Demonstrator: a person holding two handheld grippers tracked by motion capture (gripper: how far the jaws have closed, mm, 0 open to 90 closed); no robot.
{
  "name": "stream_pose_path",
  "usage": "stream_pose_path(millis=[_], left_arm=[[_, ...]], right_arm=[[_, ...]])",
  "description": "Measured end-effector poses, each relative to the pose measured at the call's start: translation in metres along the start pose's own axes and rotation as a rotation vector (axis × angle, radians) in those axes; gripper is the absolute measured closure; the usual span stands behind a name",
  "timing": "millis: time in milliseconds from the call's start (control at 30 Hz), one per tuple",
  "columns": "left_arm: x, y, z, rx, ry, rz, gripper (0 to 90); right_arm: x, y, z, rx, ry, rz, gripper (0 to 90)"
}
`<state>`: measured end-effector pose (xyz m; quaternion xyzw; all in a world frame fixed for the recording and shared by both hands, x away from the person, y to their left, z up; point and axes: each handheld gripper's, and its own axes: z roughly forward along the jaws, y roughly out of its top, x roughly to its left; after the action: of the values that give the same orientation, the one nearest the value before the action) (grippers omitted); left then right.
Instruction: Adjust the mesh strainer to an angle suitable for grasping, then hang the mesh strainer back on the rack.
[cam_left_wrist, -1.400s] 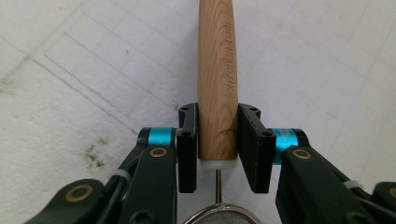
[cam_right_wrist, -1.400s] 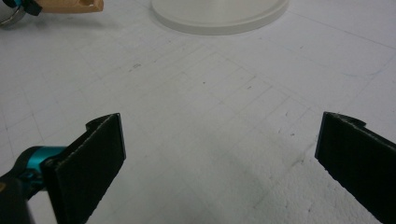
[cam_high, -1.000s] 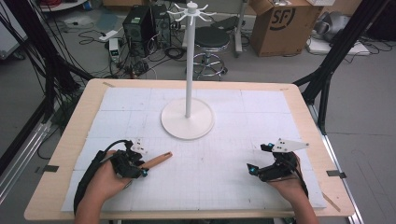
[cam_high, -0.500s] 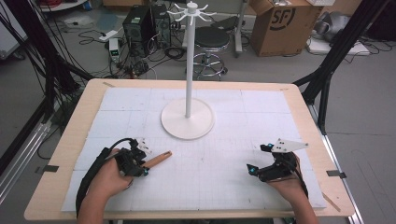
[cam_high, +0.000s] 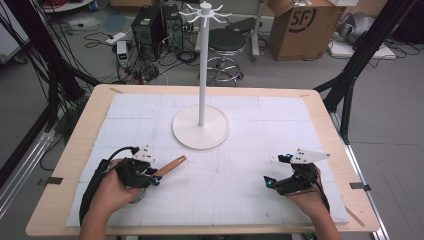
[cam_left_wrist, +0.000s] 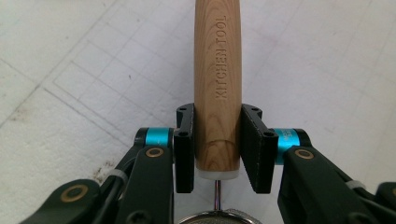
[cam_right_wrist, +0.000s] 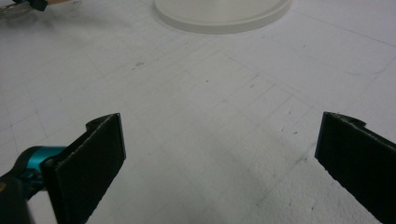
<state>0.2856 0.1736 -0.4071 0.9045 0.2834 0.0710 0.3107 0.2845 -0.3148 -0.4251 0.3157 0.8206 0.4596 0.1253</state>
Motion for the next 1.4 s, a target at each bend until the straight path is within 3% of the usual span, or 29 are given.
stream_pose_path(millis=[433, 733, 800, 933, 1100, 1400], left_arm=[[0.000, 0.003, -0.017, -0.168, -0.022, -0.006, 68.7], [-0.001, 0.004, -0.026, -0.299, -0.079, -0.020, 68.7], [0.000, 0.006, -0.029, -0.340, -0.113, -0.029, 68.7], [0.001, 0.014, -0.033, -0.435, -0.187, -0.042, 68.7], [0.003, 0.026, -0.037, -0.513, -0.242, -0.039, 68.6], [0.013, 0.060, -0.051, -0.556, -0.238, -0.018, 68.6]], right_arm=[[0.000, -0.001, -0.001, -0.004, -0.001, 0.001, 0.5], [-0.002, 0.000, 0.000, -0.005, -0.004, 0.003, 0.5], [-0.003, 0.000, 0.000, -0.010, -0.005, 0.004, 0.5], [-0.004, 0.001, -0.001, -0.016, -0.003, 0.006, 0.5], [-0.004, 0.002, -0.001, -0.026, -0.002, 0.002, 0.5], [-0.004, 0.003, 0.001, -0.023, 0.007, -0.008, 0.5]])
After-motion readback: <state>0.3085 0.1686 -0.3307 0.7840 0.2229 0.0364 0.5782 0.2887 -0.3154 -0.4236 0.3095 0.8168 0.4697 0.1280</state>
